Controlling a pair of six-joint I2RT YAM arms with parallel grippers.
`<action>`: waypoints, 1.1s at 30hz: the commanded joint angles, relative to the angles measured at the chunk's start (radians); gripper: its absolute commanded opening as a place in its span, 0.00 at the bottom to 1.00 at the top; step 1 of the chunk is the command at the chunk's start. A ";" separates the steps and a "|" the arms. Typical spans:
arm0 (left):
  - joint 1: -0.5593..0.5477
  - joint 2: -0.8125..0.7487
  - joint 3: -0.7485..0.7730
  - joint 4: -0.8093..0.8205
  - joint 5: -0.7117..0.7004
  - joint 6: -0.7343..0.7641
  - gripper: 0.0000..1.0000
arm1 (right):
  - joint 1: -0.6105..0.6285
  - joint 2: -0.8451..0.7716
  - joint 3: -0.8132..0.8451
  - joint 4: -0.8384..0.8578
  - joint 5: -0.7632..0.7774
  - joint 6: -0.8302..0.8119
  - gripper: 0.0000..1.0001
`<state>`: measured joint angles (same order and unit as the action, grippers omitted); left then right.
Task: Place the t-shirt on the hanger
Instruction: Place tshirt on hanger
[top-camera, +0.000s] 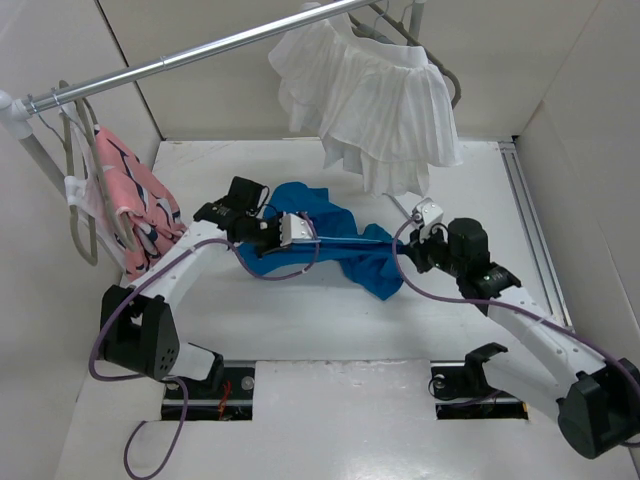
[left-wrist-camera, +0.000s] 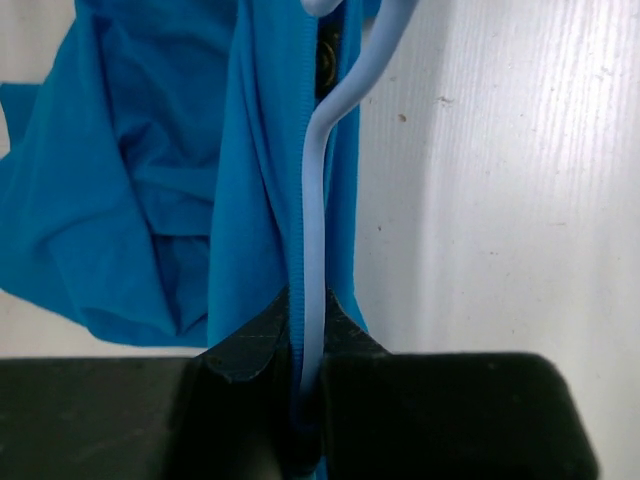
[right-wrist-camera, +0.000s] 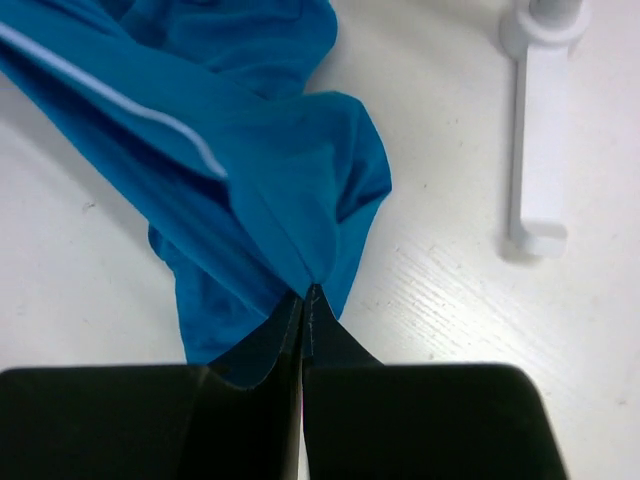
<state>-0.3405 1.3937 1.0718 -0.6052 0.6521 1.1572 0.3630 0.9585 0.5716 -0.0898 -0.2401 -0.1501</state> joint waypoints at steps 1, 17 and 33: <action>-0.023 -0.004 -0.006 -0.016 -0.334 -0.108 0.00 | 0.046 -0.009 0.091 -0.123 0.196 -0.140 0.00; -0.157 0.014 0.145 -0.086 -0.152 -0.214 0.00 | 0.321 0.174 0.321 -0.087 -0.033 -0.273 0.00; -0.192 0.014 0.263 -0.337 0.053 0.053 0.00 | 0.340 0.229 0.606 -0.383 -0.168 -0.644 0.70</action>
<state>-0.5301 1.4208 1.2835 -0.8631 0.6128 1.1343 0.6945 1.1706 1.1557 -0.4213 -0.3195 -0.7071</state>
